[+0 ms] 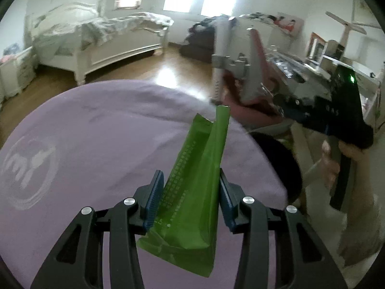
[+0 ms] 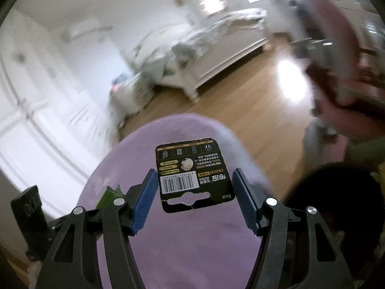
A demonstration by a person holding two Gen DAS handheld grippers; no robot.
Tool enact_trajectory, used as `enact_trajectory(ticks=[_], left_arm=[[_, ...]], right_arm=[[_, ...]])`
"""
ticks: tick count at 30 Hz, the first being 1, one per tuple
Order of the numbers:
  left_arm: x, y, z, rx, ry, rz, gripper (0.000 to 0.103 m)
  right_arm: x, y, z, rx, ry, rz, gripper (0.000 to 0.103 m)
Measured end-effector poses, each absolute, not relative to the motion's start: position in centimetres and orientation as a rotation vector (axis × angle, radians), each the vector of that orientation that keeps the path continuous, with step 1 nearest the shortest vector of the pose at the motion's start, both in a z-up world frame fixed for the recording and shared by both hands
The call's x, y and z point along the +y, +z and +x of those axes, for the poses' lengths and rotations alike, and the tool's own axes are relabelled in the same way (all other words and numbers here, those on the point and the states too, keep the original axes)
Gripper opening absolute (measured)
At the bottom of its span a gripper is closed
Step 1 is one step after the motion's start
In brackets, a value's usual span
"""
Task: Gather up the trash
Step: 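Carry the green bag and battery card over the black bin and release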
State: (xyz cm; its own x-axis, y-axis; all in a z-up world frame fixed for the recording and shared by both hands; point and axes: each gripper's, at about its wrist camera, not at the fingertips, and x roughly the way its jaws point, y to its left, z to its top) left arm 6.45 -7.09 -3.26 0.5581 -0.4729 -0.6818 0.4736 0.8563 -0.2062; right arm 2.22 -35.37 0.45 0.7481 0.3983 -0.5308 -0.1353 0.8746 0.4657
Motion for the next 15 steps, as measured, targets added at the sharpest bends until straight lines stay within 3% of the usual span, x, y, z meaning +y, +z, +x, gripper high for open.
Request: enact_trajectory(ticks=[6,15], left_arm=[[-15.8,-1.9,6.9,0.773,-0.709,0.02,0.043],[-26.6,-3.3,7.7,0.823,-0.88,0.056,0.035]], right_arm=[[-45.1,0.3,-2.3,0.598,0.12,0.479,0.064],[-53.1,-2.7,-5.8,0.591,0.003,0.56,0.064]])
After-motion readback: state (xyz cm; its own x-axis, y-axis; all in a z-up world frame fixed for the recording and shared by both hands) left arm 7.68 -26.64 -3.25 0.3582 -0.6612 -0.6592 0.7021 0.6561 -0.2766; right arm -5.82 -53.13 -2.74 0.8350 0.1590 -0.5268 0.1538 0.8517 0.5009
